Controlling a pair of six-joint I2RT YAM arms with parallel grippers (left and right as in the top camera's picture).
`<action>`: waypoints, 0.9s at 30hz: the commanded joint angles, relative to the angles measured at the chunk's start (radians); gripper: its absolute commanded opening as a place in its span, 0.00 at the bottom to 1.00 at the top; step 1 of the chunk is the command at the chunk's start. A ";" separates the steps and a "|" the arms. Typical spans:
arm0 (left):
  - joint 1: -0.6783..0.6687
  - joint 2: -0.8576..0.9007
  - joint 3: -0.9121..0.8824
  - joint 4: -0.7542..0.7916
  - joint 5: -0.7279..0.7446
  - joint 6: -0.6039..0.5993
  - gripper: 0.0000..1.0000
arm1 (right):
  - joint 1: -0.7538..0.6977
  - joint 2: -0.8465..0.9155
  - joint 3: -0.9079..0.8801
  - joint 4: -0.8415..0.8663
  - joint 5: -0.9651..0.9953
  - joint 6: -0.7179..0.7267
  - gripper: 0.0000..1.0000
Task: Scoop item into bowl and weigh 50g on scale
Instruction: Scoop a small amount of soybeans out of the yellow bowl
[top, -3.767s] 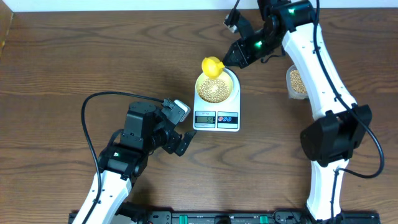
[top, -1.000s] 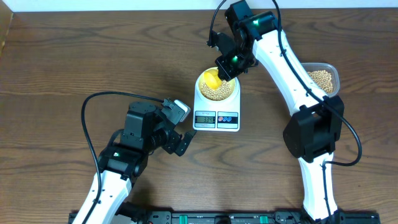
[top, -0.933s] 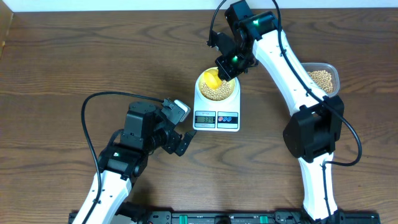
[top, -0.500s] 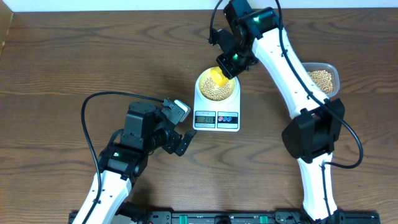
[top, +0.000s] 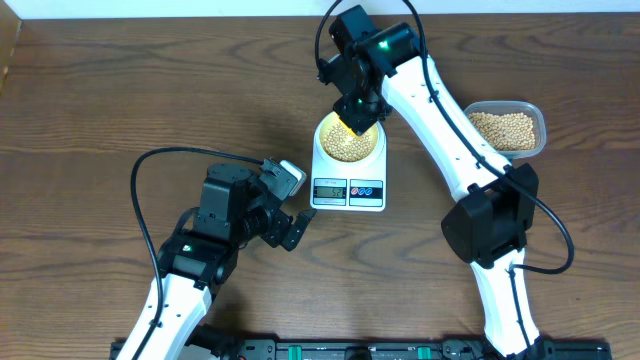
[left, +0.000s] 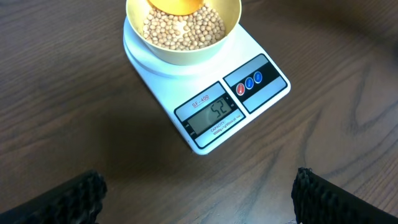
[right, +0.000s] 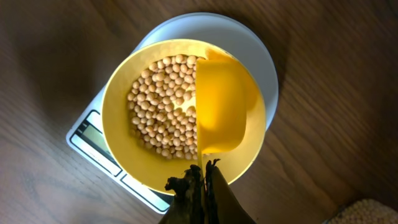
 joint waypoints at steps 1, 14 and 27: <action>0.004 0.001 0.003 0.001 -0.006 0.014 0.98 | 0.003 0.029 -0.013 0.005 0.016 -0.005 0.01; 0.004 0.001 0.003 0.001 -0.006 0.014 0.97 | 0.027 0.031 -0.012 0.010 0.010 -0.005 0.01; 0.004 0.001 0.003 0.001 -0.006 0.014 0.98 | 0.006 0.031 -0.012 0.001 -0.129 0.017 0.01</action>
